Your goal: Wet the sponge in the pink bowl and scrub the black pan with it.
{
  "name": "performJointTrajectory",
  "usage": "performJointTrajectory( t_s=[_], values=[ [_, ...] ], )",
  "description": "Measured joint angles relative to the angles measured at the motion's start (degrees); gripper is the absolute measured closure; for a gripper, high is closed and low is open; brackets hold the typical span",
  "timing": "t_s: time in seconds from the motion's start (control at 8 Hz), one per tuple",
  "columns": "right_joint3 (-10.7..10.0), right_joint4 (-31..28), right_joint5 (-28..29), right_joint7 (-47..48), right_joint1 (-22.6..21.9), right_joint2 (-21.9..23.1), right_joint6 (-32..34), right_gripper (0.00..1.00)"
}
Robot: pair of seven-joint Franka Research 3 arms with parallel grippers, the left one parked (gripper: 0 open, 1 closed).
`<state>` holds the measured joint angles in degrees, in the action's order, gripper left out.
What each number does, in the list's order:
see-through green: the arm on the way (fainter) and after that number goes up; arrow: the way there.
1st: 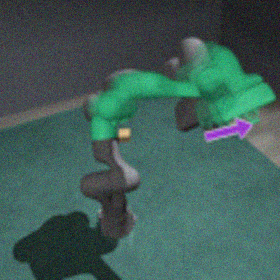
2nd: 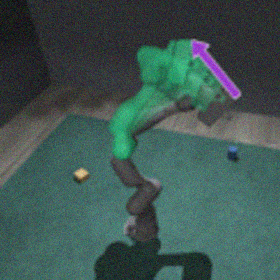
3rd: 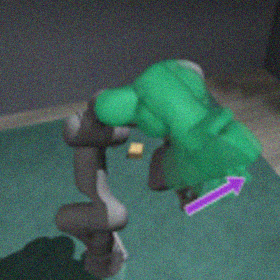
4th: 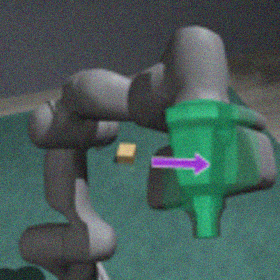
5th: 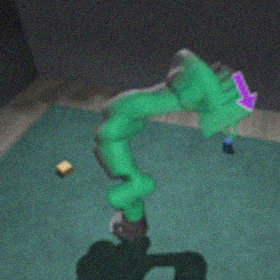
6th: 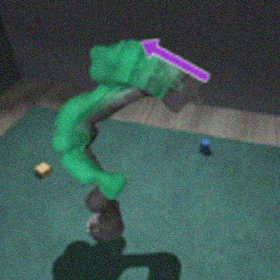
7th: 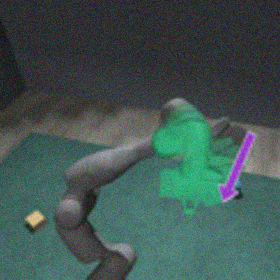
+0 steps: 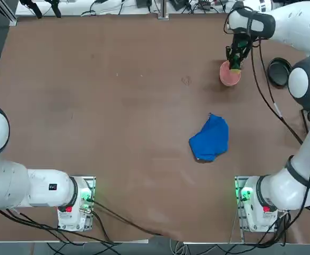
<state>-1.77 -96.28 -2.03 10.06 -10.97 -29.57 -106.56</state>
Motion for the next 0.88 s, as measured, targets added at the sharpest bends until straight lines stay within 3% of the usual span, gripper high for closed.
performJointTrajectory(
  t_s=[0.5, 0.88],
  values=[
    [-0.52, 0.16, -0.65, 0.00, 0.76, 0.23, 0.25, 0.62],
    [-5.26, 0.74, -4.78, -1.75, 1.94, 1.13, 0.84, 0.62]
  ],
)
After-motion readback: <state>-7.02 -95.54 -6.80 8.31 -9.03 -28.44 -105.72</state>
